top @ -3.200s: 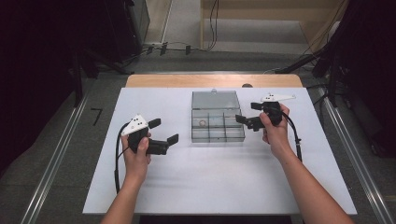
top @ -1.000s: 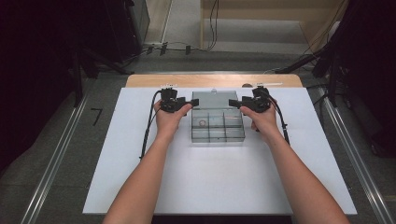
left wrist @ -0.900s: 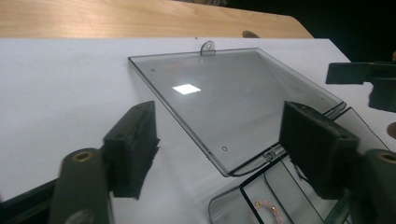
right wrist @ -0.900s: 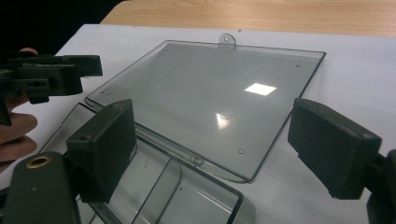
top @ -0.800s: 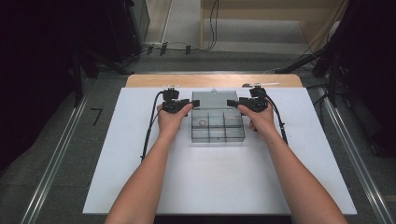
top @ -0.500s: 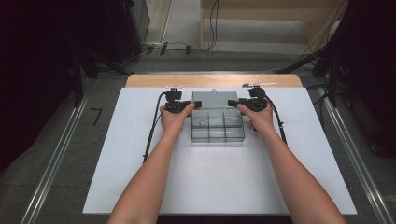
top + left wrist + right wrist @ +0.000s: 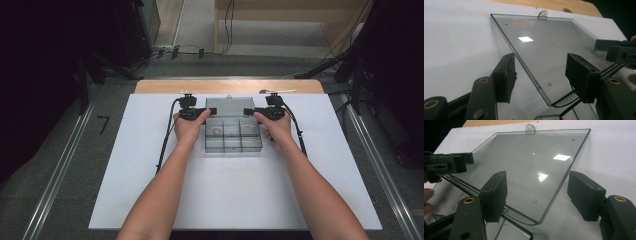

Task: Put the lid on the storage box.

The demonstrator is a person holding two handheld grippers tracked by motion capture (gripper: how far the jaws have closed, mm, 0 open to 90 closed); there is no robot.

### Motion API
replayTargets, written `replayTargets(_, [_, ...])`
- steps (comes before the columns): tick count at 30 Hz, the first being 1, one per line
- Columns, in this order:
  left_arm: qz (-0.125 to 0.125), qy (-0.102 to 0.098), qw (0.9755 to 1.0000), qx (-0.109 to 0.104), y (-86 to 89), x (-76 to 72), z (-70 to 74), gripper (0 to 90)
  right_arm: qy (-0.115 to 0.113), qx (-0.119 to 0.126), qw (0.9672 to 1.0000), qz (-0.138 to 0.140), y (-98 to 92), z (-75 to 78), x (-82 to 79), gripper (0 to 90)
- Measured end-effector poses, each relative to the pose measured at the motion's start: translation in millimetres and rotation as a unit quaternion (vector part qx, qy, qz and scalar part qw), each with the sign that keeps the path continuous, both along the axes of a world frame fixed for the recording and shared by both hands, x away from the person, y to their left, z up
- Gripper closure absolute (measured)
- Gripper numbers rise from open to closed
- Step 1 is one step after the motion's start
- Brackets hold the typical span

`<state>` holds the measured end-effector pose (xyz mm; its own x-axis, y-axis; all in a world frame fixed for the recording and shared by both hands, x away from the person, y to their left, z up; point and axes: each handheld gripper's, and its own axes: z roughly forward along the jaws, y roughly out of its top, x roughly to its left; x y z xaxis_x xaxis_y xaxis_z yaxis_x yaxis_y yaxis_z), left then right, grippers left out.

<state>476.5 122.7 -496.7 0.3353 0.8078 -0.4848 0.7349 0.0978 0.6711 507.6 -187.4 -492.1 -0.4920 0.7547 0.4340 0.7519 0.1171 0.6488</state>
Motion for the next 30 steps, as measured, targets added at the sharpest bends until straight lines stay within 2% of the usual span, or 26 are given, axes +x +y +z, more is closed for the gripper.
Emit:
replayTargets(3, [0.002,0.009,0.9999,-0.012,1.2,1.0,-1.5,41.4,0.016,0.026,0.9995,0.004,-1.8,-3.4,1.8,34.2])
replayTargets(5, [0.003,0.01,0.9998,-0.015,1.3,1.2,-1.9,41.4,0.02,0.033,0.9993,0.004,-1.9,-4.5,2.1,34.3])
replayTargets(7, [0.001,0.011,0.9996,-0.027,1.9,1.6,-2.3,43.2,0.016,0.032,0.9993,0.002,-1.5,-4.3,1.7,36.1])
replayTargets(8, [0.0,0.011,0.9994,-0.034,1.6,1.6,-2.3,45.5,0.012,0.033,0.9994,0.003,-1.6,-3.9,1.6,37.8])
replayTargets(13, [0.001,0.003,0.9992,-0.039,-0.3,0.8,-0.2,49.5,-0.001,0.03,0.9995,0.002,-1.5,-0.3,-0.4,42.9])
replayTargets(17, [-0.001,-0.01,0.9994,-0.034,-0.9,-0.9,3.7,52.2,-0.02,0.025,0.9995,0.008,-2.8,3.4,-2.6,47.3])
replayTargets(30, [-0.018,-0.05,0.998,-0.036,5.7,-6.7,14.1,65.0,-0.07,0.048,0.9963,0.011,-12.1,7.9,-13.5,63.1])
